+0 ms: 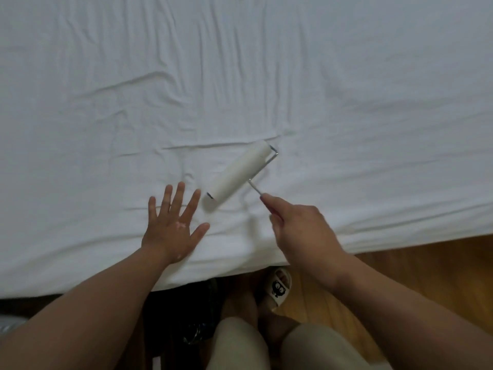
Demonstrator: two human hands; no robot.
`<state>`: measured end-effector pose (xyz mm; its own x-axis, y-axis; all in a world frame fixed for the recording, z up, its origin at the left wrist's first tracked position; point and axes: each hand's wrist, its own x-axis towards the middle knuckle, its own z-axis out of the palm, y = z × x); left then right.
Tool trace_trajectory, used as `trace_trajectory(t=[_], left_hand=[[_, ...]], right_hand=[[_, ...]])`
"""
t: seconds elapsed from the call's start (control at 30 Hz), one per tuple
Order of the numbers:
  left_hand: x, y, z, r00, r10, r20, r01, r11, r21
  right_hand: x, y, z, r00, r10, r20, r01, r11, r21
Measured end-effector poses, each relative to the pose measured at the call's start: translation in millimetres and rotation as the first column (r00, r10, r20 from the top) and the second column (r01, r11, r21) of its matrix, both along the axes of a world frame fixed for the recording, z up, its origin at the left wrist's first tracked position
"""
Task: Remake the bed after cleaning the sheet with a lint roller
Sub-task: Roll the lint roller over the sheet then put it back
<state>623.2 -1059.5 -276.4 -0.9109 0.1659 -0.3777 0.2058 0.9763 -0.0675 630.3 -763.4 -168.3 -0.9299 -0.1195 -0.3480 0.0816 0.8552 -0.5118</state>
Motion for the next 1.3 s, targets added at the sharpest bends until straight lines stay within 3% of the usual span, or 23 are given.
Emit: trace_trajectory(t=[0.1,0.17,0.33,0.4,0.57,0.77,0.87,0.97,1.13,1.23,1.3], left_hand=[[3.8,-5.4,5.8,0.999,-0.037,0.038,0.037,0.999,0.005],[10.5,-9.3,9.6,0.995,-0.083,0.047,0.083,0.996,-0.011],[19.7,-8.4,11.4,0.992,-0.083,0.099,0.085,0.996,-0.015],[17.5,-7.9,11.7,0.991,-0.081,0.110,0.083,0.996,-0.017],[-8.0,1.0,24.9,0.992,-0.122,-0.025,0.123,0.992,0.033],[-89.7,56.7,32.9,0.973,0.016,-0.228,0.042,0.967,0.250],[-139.8,95.6,29.1,0.969,0.069,-0.237,0.001,0.960,0.281],[-197.5,123.5,27.0,0.972,0.129,-0.196,-0.072,0.959,0.275],[-294.0,131.9,25.3,0.983,0.115,-0.142,-0.084,0.975,0.206],[-345.1,121.3,19.4,0.988,0.074,-0.138,-0.051,0.986,0.160],[-373.0,110.8,13.9,0.987,0.095,-0.130,-0.078,0.988,0.134]], right_hand=[[15.0,7.5,-22.1,0.995,0.060,0.083,-0.057,0.998,-0.030],[47.3,42.2,-23.0,0.984,0.116,0.133,-0.123,0.991,0.046],[105.6,110.5,17.4,0.950,0.069,0.305,-0.145,0.961,0.234],[106.1,109.3,31.6,0.955,0.077,0.286,-0.151,0.957,0.246],[50.3,85.0,15.3,0.999,-0.030,0.043,0.025,0.994,0.107],[108.5,129.5,17.4,0.956,-0.216,0.197,0.193,0.973,0.129],[130.9,137.5,35.1,0.941,-0.329,0.082,0.319,0.941,0.107],[106.0,123.0,25.2,0.915,-0.402,-0.030,0.403,0.914,0.049],[51.5,87.7,-7.7,0.859,-0.510,0.039,0.508,0.860,0.056],[-3.4,73.3,-16.3,0.876,-0.482,-0.011,0.480,0.872,0.096],[-59.4,64.4,-18.0,0.875,-0.483,0.047,0.473,0.870,0.141]])
